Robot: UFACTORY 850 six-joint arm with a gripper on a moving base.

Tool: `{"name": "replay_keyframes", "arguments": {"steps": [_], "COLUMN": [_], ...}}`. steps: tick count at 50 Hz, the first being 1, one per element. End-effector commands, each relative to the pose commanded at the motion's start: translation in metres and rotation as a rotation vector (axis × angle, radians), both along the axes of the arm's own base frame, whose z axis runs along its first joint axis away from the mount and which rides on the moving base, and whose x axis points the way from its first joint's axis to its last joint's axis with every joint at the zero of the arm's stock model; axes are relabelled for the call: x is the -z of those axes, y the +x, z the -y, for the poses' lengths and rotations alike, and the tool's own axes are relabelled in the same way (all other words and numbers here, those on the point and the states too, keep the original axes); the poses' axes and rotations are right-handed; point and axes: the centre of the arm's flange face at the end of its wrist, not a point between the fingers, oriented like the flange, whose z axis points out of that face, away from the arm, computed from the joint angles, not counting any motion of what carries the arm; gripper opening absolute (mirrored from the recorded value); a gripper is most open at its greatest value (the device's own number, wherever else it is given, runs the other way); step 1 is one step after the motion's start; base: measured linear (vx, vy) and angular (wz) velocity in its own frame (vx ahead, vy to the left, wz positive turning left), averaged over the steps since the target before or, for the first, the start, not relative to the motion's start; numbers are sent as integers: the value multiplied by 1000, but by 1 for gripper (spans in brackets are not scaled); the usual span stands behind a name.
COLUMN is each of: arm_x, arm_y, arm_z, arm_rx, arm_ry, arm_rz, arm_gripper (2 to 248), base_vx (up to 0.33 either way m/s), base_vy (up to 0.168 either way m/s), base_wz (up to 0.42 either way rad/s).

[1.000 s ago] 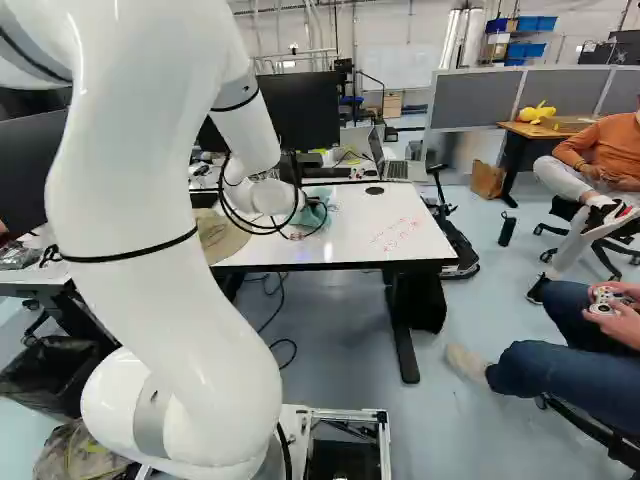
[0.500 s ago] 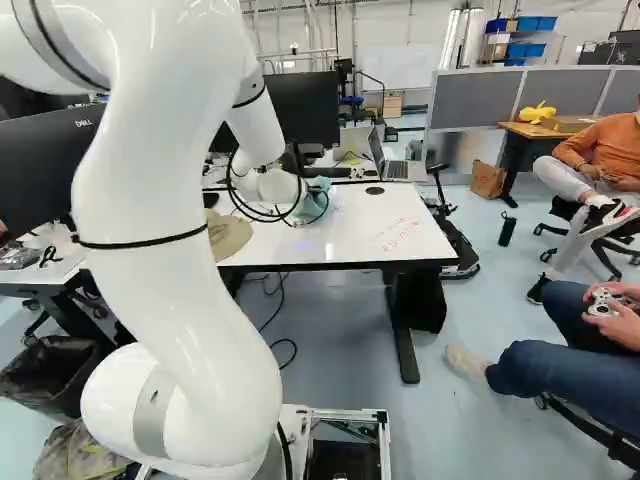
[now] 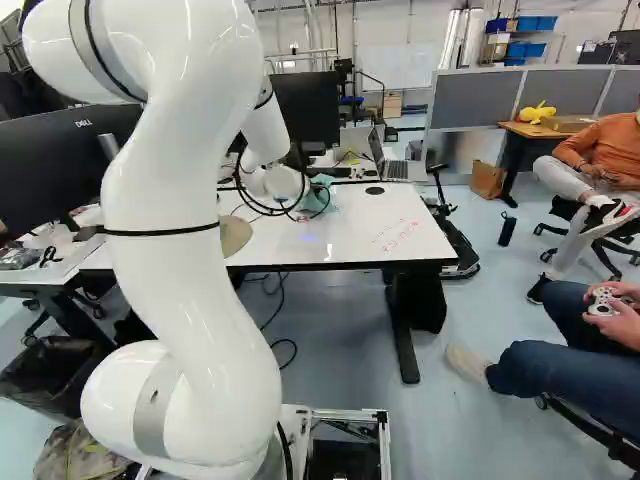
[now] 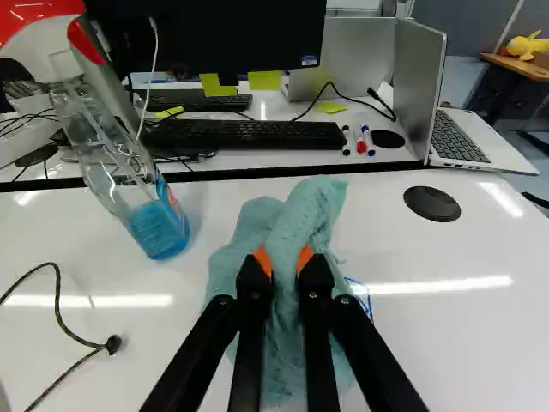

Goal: Clean the table with the green towel

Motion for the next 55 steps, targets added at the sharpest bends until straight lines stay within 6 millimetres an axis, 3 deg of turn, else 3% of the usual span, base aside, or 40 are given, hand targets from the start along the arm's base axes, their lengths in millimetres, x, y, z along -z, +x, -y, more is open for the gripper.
{"name": "replay_keyframes", "arguments": {"steps": [9,55], "arm_x": [3,14], "arm_y": [7,0], "arm_z": [0,0], "arm_rx": [0,0], "arm_ry": [1,5], "arm_rz": [-26,-170], "arm_gripper": [47,47], "base_vx": [0,0], "base_vy": [0,0], "base_wz": [0,0]}}
